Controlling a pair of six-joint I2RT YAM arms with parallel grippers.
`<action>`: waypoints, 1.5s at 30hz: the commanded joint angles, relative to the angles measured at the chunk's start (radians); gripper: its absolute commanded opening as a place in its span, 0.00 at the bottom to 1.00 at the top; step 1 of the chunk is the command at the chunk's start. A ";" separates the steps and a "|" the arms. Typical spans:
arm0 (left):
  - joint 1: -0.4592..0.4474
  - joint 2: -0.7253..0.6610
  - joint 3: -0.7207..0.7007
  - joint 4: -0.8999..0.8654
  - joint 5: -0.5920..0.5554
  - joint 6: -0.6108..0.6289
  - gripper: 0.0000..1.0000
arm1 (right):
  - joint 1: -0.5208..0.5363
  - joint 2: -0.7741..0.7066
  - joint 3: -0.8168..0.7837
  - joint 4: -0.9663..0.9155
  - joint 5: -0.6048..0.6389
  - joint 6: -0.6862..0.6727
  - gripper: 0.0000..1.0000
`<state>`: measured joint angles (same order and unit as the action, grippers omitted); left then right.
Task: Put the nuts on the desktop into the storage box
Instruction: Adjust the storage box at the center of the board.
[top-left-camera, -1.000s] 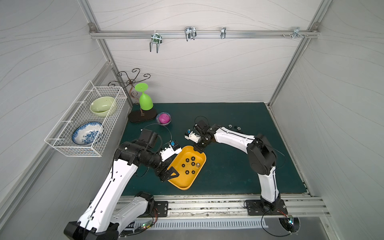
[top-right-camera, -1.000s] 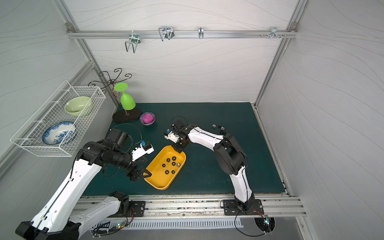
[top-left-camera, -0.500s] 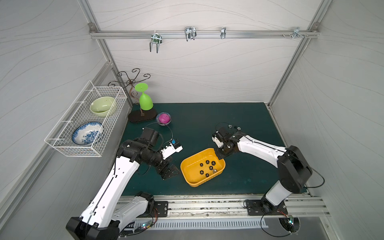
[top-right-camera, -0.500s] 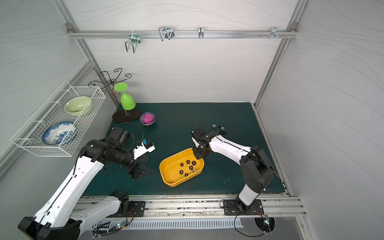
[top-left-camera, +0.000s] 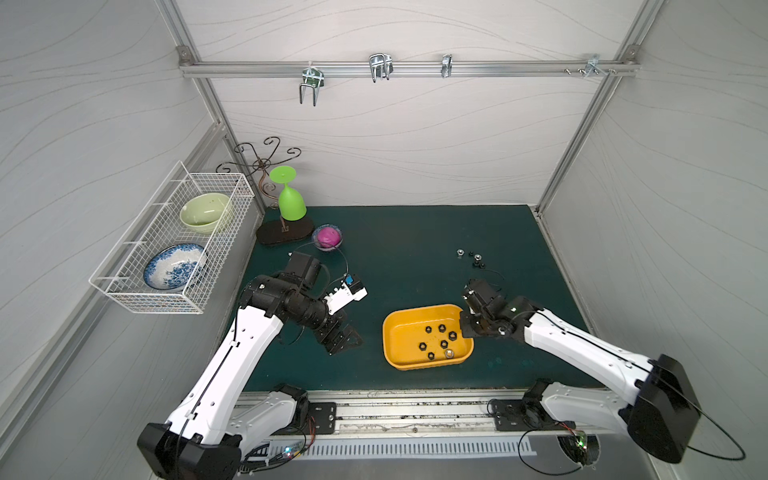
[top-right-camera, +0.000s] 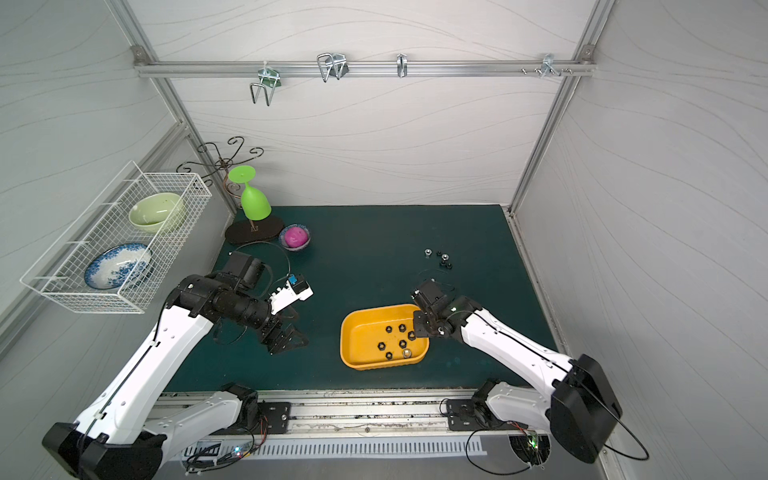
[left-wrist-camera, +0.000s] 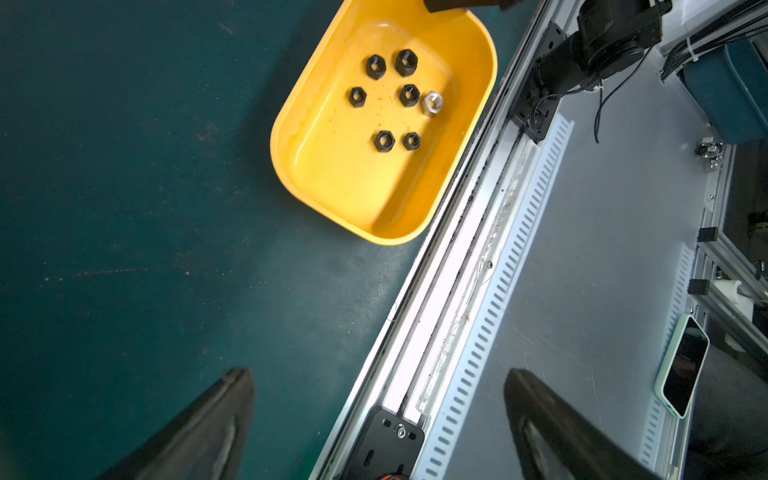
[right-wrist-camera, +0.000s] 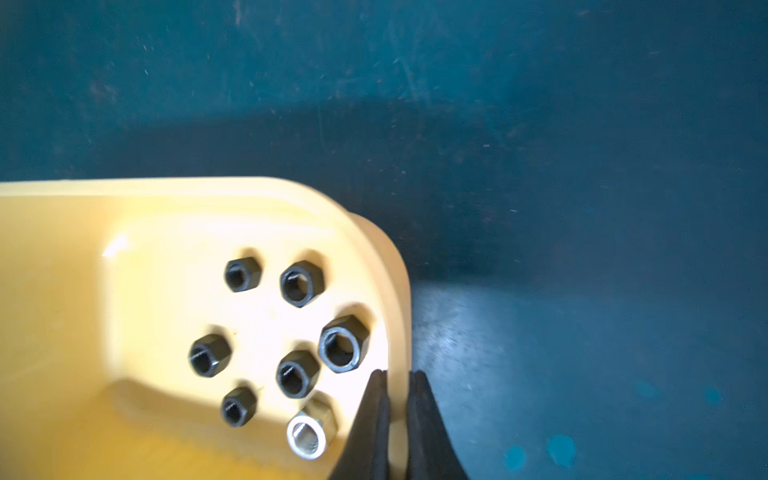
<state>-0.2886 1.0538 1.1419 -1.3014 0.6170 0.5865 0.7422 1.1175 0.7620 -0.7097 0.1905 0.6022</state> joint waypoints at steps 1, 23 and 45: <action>0.005 0.001 0.023 0.018 0.023 -0.008 0.98 | -0.035 -0.058 -0.015 -0.067 0.022 -0.007 0.00; 0.005 0.050 0.032 0.040 0.013 -0.023 0.98 | -0.106 0.500 0.339 0.253 -0.096 0.020 0.00; 0.005 0.089 0.027 0.053 0.004 -0.040 0.98 | -0.289 0.920 0.809 0.218 -0.244 -0.223 0.00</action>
<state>-0.2886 1.1343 1.1423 -1.2652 0.6170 0.5499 0.4484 2.0281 1.5391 -0.4633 -0.0269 0.4217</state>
